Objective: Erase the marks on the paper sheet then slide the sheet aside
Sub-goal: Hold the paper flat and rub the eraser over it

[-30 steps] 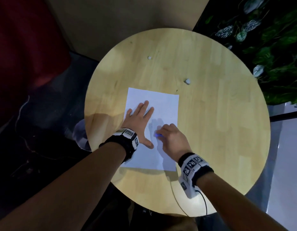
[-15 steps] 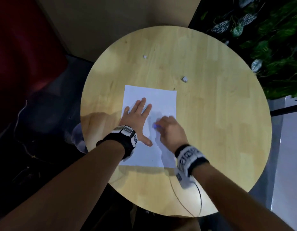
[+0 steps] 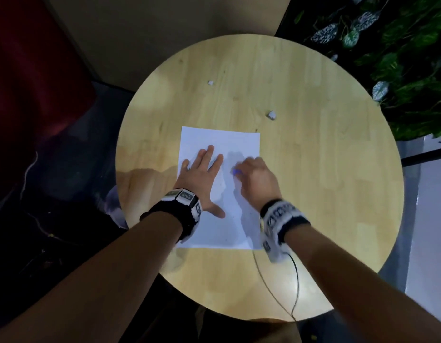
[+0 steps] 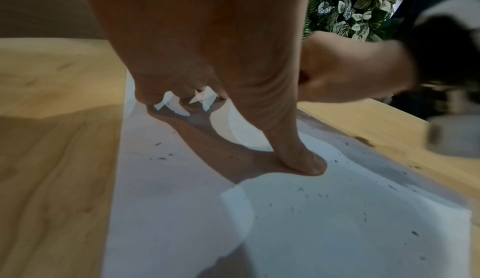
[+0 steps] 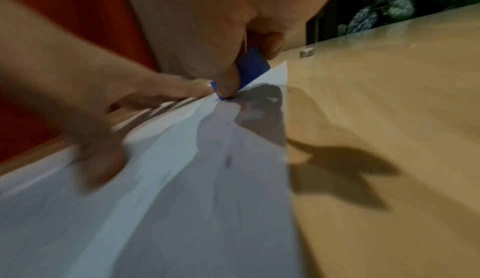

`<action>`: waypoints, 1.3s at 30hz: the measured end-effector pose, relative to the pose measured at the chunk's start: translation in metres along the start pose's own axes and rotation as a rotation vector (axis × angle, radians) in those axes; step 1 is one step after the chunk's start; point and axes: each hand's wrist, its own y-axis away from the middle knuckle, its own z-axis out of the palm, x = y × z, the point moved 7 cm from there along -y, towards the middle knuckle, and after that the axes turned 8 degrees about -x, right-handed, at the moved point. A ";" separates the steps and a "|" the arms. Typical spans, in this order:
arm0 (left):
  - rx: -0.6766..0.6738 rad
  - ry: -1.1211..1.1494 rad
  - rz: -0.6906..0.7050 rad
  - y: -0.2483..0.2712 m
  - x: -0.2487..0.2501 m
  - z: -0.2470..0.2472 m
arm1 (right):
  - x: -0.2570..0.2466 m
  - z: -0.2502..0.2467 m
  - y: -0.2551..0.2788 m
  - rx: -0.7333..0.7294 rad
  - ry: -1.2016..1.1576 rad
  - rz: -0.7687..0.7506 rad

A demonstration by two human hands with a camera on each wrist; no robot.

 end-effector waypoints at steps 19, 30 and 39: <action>-0.004 0.008 0.027 -0.003 -0.001 0.004 | -0.001 0.005 0.007 -0.013 -0.061 0.045; -0.045 -0.010 0.014 -0.004 0.002 0.002 | 0.028 -0.009 -0.022 -0.010 0.002 0.056; -0.043 -0.010 0.009 -0.002 0.004 0.001 | 0.015 0.012 0.096 -0.126 -0.084 -0.062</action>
